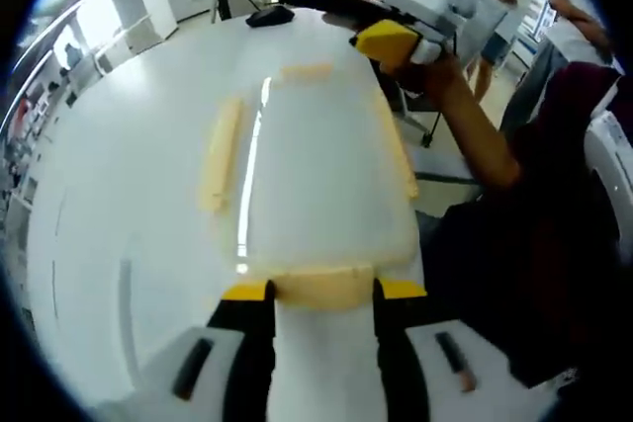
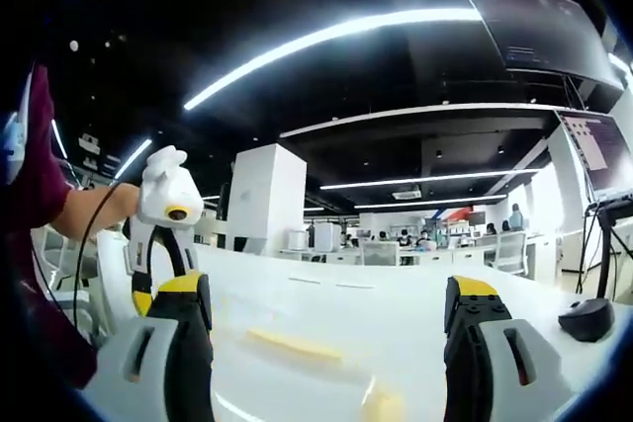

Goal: Snap each plastic latch of the storage box into its locked position after aligning the lid with the box until every specified latch is closed and the lid sits flush.

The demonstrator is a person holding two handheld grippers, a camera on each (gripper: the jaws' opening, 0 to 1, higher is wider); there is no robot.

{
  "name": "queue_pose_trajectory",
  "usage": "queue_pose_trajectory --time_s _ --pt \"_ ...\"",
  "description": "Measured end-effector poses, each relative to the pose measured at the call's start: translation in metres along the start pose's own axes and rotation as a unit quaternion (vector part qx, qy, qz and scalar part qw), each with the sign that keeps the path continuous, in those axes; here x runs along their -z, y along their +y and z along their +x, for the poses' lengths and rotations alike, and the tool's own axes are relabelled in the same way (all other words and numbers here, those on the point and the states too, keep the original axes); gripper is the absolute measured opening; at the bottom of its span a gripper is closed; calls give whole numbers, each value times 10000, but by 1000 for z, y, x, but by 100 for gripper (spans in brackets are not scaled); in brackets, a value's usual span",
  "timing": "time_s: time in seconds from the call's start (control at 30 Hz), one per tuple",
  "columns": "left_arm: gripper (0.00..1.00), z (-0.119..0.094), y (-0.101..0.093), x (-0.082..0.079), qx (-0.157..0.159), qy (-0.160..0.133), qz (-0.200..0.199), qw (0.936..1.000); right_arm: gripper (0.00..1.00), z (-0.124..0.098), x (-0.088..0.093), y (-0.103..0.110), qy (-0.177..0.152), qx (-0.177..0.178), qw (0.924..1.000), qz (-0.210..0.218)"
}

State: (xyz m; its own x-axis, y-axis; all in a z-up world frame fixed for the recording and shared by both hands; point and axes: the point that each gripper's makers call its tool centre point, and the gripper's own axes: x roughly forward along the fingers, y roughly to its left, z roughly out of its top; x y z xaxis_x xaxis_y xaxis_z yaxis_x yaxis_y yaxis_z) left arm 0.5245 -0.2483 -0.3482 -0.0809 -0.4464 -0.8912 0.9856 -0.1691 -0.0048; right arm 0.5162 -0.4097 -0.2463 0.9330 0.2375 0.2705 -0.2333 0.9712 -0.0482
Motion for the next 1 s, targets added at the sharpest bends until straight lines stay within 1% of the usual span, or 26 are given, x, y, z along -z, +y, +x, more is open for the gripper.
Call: queue_pose_trajectory --time_s 0.53,0.6,0.73,1.0 --pt "38 -6 -5 11 30 97 -40 9999 100 1 1 1 36 -3 10000 -38" --pt "38 -7 -9 13 46 90 -33 9999 100 1 1 1 40 2 10000 -55" --pt "38 -9 -9 17 40 143 18 9999 99 1 1 1 46 12 9999 -90" --pt "38 -12 -9 22 52 169 -18 9998 99 1 2 2 57 -1 9999 -88"
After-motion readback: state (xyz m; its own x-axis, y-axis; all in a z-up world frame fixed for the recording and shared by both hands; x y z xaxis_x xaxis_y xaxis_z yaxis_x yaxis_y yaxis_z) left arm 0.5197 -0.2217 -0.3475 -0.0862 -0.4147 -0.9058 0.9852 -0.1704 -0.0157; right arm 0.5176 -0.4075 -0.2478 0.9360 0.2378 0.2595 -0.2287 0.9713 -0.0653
